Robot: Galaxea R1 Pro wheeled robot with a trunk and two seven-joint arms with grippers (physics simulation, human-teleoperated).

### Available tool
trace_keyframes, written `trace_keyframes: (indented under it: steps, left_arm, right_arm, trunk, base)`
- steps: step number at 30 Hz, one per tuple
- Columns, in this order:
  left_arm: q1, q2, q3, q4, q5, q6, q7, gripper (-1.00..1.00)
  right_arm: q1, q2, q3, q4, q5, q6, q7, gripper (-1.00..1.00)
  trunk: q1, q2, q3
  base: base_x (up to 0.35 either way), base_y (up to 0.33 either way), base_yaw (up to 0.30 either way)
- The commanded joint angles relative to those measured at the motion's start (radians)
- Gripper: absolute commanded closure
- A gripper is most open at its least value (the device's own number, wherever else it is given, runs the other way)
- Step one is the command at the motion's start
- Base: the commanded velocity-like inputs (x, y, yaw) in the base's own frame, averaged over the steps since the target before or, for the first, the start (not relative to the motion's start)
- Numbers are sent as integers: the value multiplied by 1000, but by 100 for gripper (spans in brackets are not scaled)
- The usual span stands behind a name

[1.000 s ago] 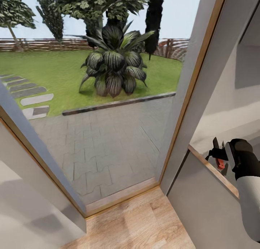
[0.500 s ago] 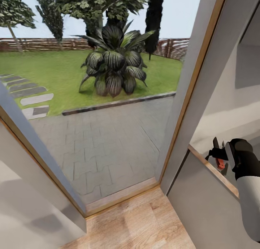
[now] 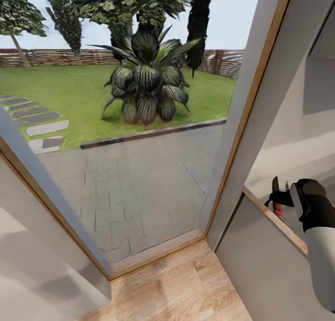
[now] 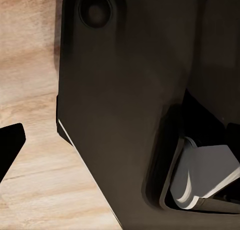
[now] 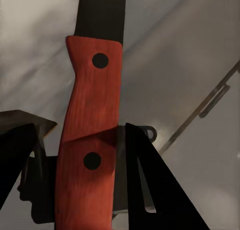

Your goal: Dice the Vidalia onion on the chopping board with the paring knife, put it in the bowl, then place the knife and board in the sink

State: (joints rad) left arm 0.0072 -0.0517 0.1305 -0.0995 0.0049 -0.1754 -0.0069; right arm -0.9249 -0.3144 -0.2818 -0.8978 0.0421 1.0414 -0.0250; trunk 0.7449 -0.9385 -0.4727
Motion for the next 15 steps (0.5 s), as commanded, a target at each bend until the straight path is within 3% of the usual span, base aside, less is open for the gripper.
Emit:
trace_keyframes:
  steps: [1,15]
  left_arm:
    - [1,0,5,-2,0,-1,-1,-100]
    - [1,0,6,-2,0,-1,-1,-100]
  right_arm:
    - [0,0,-1,22,22,6,2,100]
    - [0,0,0,22,22,6,2,100]
  trunk:
    - [0,0,-1]
    - [0,0,1]
  base:
    - [0,0,0]
    - [0,0,0]
